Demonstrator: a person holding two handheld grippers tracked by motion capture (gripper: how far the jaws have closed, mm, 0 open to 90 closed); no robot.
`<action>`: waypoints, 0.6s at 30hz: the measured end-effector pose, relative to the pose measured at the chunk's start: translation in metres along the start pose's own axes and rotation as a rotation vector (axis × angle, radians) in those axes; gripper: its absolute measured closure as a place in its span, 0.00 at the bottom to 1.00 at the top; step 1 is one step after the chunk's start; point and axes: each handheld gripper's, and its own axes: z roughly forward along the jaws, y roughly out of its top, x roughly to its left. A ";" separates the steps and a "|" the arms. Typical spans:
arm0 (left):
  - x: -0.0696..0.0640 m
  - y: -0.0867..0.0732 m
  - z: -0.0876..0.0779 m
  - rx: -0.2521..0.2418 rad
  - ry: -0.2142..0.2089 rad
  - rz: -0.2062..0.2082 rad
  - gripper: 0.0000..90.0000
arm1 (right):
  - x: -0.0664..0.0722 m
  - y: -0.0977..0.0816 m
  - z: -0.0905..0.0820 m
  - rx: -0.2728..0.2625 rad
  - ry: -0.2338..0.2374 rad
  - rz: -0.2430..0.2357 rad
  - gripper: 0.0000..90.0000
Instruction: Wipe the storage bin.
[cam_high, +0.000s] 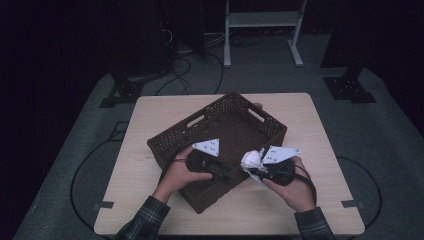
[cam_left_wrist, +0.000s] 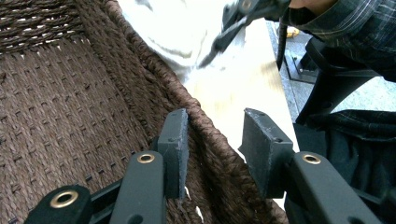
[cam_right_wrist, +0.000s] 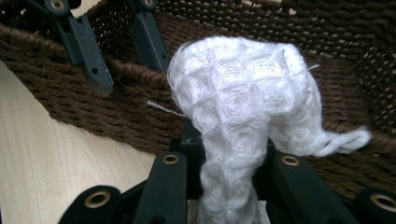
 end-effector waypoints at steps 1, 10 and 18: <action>0.000 0.000 0.000 0.000 0.000 0.000 0.67 | -0.001 -0.001 0.002 0.011 0.006 -0.007 0.82; 0.000 0.000 0.000 0.000 0.001 0.003 0.67 | -0.003 -0.011 0.016 0.063 0.035 0.017 0.82; 0.000 0.000 0.000 0.000 0.001 0.002 0.67 | -0.003 -0.018 0.027 0.104 0.058 0.021 0.82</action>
